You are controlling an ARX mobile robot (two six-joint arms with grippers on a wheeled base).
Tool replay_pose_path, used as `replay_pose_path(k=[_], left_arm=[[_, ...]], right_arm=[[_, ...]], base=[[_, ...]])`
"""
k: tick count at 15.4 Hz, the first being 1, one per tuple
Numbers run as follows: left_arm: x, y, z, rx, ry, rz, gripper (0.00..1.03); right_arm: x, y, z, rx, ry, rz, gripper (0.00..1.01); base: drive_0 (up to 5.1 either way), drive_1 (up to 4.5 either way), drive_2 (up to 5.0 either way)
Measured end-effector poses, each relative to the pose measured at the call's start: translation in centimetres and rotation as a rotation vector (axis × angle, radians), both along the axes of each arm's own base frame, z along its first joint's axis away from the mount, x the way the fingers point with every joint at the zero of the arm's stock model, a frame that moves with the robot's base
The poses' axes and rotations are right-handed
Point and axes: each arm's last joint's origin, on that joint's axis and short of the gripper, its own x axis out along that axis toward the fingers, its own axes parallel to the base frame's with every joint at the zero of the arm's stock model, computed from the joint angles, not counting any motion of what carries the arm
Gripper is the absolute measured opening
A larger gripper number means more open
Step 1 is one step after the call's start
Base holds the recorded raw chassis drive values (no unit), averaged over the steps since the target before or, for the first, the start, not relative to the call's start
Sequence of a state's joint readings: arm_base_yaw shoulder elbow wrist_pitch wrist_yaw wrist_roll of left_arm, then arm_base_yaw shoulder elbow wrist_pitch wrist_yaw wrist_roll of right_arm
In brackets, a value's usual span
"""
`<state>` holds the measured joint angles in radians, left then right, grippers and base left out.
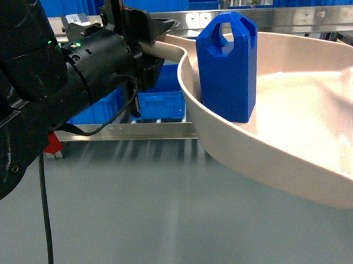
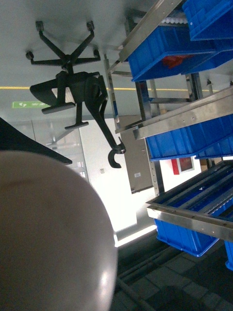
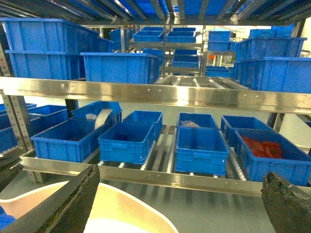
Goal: Place part in tray to right shelf
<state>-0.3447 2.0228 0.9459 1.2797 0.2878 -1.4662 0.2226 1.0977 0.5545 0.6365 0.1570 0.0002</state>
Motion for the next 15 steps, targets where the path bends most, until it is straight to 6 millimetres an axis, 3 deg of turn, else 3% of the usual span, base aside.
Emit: replay_pose_path(k=[15], left_arm=[[-0.01, -0.02, 0.00, 0.000, 0.000, -0.001, 0.12]], right_arm=[[-0.01, 0.00, 0.00, 0.000, 0.000, 0.000, 0.98]], base=[[0.0, 0.00, 0.0]])
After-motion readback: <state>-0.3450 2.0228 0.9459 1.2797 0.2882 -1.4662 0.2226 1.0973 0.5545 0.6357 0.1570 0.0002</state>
